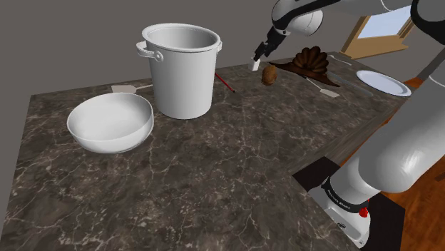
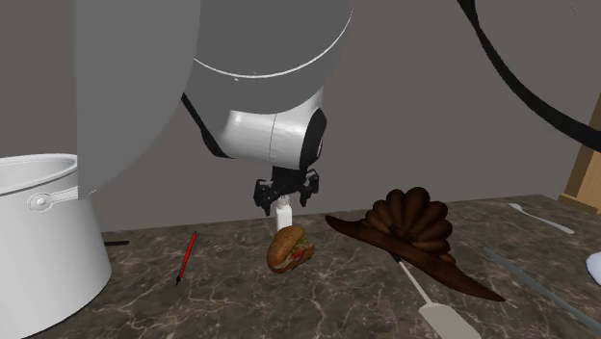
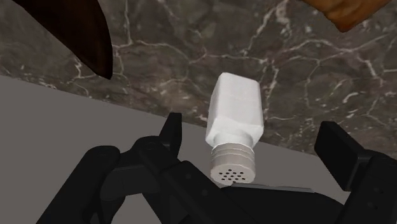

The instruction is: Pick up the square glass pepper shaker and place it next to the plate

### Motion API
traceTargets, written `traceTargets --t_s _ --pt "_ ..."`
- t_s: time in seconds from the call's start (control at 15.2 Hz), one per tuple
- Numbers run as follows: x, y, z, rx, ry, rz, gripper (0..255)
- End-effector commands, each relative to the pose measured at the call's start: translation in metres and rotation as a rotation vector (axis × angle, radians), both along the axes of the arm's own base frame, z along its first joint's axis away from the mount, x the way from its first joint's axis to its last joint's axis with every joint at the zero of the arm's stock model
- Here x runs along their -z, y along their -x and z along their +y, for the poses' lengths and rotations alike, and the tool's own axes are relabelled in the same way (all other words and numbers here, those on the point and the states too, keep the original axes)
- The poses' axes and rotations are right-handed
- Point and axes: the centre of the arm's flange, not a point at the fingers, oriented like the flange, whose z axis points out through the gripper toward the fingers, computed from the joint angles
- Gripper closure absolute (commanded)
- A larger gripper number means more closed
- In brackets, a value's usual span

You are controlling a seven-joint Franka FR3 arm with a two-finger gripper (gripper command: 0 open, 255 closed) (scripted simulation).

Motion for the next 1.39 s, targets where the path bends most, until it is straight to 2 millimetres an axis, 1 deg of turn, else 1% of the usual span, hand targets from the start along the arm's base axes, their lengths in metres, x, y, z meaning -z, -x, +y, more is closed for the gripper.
traceTargets --t_s 0.0,0.4,0.86,0.92,1.32 --pt "0.011 -0.007 -0.004 0.0 0.0 -0.003 0" --pt "0.038 -0.018 -0.006 0.0 0.0 -0.003 0" --pt "0.038 -0.018 -0.006 0.0 0.0 -0.003 0" --pt "0.038 -0.018 -0.006 0.0 0.0 -0.003 255" --pt "0.038 -0.018 -0.006 0.0 0.0 -0.003 255"
